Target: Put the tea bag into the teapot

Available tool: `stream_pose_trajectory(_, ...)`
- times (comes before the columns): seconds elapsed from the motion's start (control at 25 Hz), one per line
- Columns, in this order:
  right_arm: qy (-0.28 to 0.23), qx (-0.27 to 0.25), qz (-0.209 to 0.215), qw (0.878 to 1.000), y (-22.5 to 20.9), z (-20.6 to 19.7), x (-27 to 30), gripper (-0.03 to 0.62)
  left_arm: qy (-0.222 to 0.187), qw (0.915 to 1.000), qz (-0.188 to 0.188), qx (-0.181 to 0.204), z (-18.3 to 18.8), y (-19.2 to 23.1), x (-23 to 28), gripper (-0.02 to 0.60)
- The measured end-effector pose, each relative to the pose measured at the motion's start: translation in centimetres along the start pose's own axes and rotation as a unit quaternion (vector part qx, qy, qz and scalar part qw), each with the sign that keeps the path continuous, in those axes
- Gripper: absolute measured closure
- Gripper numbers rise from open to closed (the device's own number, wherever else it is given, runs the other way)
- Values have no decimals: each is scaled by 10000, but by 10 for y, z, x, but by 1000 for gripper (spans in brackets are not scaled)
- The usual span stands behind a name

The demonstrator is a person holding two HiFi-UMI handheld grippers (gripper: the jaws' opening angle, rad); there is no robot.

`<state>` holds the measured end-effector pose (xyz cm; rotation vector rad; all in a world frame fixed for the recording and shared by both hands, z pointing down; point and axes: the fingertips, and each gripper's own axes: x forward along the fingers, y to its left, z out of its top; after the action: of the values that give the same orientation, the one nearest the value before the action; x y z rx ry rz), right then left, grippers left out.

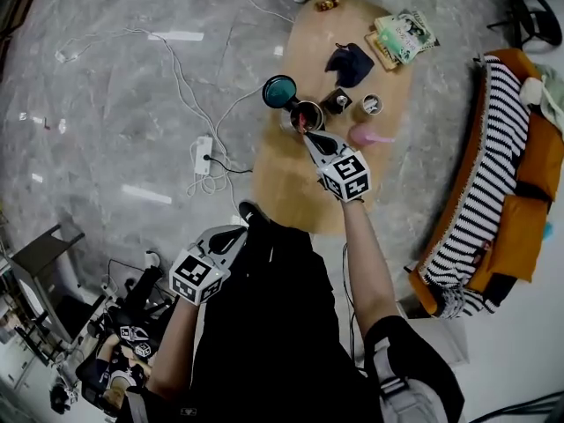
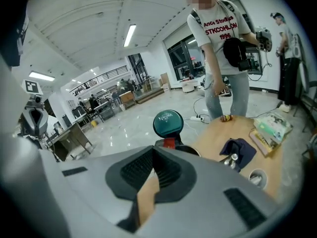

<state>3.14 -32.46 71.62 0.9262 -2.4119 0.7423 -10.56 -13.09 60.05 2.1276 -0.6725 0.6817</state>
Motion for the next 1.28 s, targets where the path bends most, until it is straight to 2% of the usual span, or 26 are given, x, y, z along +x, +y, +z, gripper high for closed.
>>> stream_pose_trajectory(0.28, 329, 78, 26, 9994, -24, -25, 22, 588, 4, 9998, 100, -167, -7, -11, 0, 572)
stream_pose_trajectory(0.6, 283, 46, -197, 9994, -33, -25, 32, 586, -36, 9996, 188, -186, -4, -15, -3, 572)
stream_pose_trajectory(0.88, 119, 82, -141, 9998, -24, -15, 21, 543, -86, 9999, 132, -10, 6, -23, 0, 572)
stream_pose_trajectory(1.0, 83, 43, 81, 9999, -8, -10, 10, 552, -150, 9998, 90, 96, 15, -23, 5, 572)
stream_pose_trajectory(1.08, 131, 37, 419, 9990, 13, -9, 1, 586, -237, 9996, 57, 159, 22, -22, 6, 572)
stream_pose_trajectory(1.2, 222, 156, 962, 9950, 48, -9, -11, 586, -363, 9991, -1, 225, 32, -17, 7, 572)
stream_pose_trajectory(1.28, 232, 259, 1174, 9925, 67, -8, -21, 586, -406, 9987, -80, 300, 37, -15, 10, 572)
